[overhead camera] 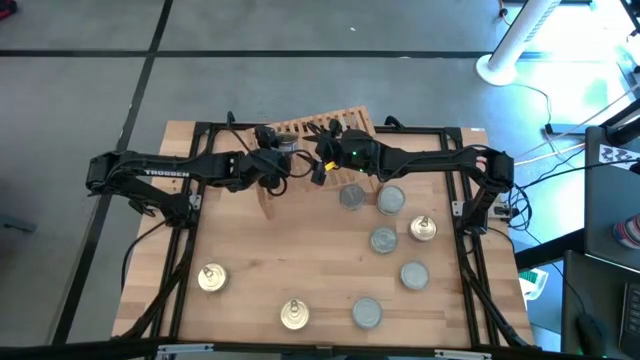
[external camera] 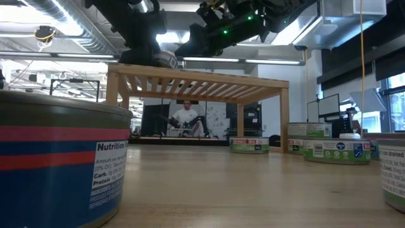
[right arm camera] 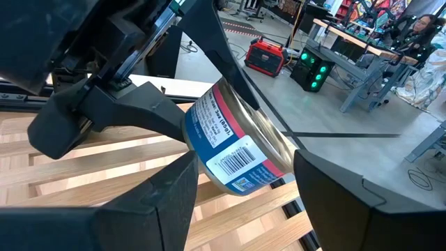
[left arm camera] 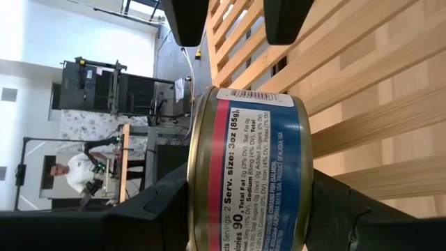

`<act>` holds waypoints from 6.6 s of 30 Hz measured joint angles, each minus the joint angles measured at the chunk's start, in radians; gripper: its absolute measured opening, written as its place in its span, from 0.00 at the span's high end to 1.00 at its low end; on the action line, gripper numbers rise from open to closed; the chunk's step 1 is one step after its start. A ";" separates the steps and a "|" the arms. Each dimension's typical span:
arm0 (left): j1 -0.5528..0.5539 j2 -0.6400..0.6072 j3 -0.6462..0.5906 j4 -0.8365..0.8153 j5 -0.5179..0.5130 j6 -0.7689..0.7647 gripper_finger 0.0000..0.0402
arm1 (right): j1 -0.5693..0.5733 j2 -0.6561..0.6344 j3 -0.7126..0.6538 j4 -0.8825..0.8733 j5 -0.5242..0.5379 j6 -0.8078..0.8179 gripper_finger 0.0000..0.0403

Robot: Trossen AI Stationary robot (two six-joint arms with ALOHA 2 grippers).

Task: Stack canned seafood by type on shelf
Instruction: Put the blue tuna can on the shelf, then stack the blue tuna can on top of the blue tuna can on the shelf

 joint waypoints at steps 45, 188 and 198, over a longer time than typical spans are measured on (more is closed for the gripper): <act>0.044 -0.005 0.000 -0.032 0.077 -0.042 0.34 | 0.000 -0.001 0.000 -0.003 0.000 0.000 0.41; -0.720 0.186 -0.038 0.263 0.587 -0.885 0.19 | 0.669 -0.217 0.000 -0.890 0.044 0.498 0.41; -0.835 0.186 -0.038 0.228 0.559 -1.297 0.19 | 0.619 -0.123 0.000 -0.763 0.030 0.489 0.41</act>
